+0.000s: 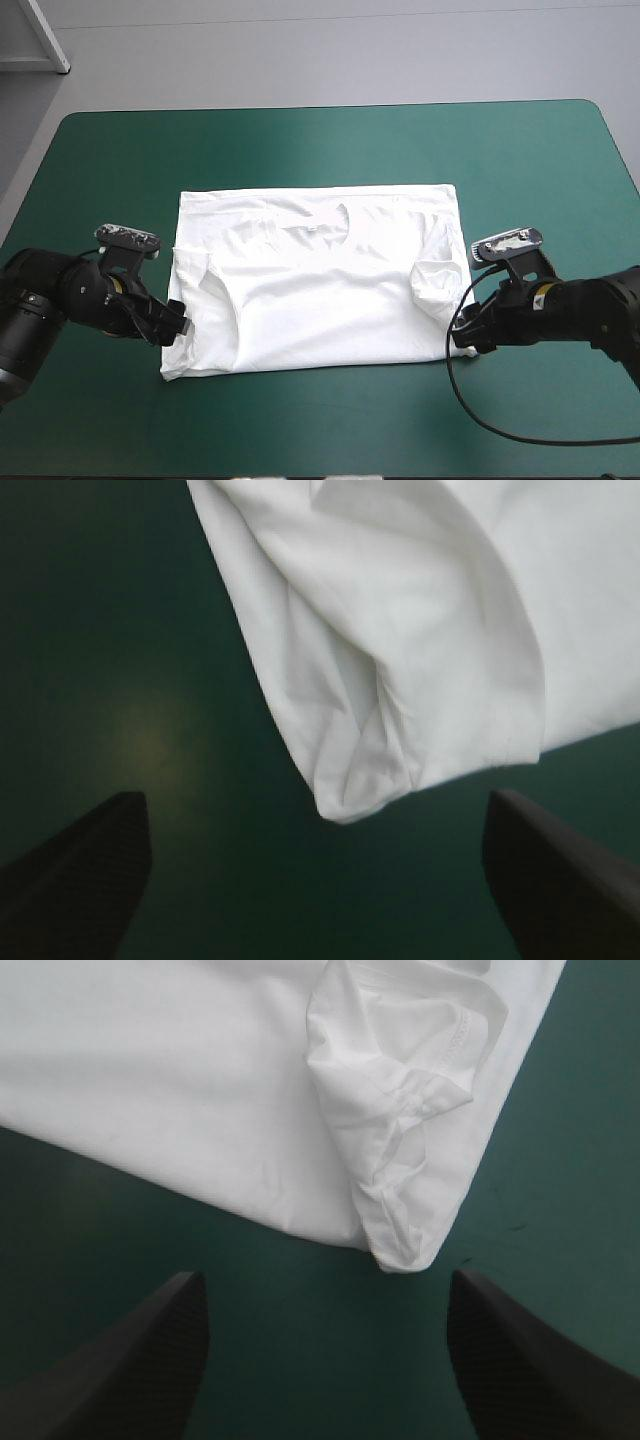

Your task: Fold the cloth

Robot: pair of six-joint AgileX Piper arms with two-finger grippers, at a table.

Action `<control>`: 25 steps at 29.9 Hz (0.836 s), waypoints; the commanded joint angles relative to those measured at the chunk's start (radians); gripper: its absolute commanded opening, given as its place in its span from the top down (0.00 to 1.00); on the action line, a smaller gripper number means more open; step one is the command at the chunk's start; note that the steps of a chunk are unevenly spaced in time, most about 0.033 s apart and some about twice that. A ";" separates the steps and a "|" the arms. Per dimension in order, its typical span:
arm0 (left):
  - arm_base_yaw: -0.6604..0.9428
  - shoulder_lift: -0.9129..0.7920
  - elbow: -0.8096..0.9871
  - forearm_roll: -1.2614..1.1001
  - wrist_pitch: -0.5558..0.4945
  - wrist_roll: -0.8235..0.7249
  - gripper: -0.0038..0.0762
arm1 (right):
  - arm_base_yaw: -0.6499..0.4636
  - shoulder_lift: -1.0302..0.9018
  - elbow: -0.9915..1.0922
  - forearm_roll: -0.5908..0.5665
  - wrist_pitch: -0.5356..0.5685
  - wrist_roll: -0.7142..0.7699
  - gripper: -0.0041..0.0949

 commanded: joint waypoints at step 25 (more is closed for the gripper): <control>-0.006 0.290 0.268 -0.087 -0.271 0.016 0.62 | 0.003 -0.070 0.284 -0.021 -0.237 0.005 0.33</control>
